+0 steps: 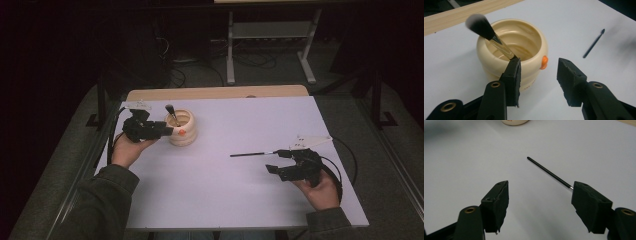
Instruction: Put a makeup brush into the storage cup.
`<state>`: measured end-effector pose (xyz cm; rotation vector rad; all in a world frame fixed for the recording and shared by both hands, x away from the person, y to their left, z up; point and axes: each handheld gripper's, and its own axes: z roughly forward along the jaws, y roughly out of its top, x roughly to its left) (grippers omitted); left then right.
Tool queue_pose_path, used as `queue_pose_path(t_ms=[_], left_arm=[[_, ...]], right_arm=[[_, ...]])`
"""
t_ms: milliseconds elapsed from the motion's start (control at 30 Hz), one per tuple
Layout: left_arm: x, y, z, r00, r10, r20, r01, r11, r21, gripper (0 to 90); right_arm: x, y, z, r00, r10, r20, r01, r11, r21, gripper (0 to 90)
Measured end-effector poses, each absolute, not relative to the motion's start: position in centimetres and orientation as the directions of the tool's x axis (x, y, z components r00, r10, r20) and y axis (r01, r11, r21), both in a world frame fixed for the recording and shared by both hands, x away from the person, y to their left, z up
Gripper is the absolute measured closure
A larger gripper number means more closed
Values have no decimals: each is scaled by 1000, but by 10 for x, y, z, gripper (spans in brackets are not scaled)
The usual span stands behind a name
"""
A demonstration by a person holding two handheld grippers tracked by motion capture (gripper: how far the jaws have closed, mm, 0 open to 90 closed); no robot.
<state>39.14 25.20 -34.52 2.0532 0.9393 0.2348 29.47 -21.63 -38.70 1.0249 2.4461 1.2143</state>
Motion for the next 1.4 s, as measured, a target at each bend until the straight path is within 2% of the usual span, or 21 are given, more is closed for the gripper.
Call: queue_pose_path(t_ms=[433,933,1100,1400], left_arm=[[386,247,-344,726,667,-170,528,-381,759,519],[377,236,-340,769,624,-139,477,-417,773,493],[371,224,-338,791,596,-141,460,-426,779,488],[371,191,-339,852,510,-124,407,-493,769,497]], right_arm=[[296,-221,-390,-730,675,111,496,411,765,285],[297,-224,-391,-720,685,111,503,406,763,276],[294,-225,-390,-719,690,83,498,429,754,272],[291,-237,-392,-694,713,98,521,403,753,264]])
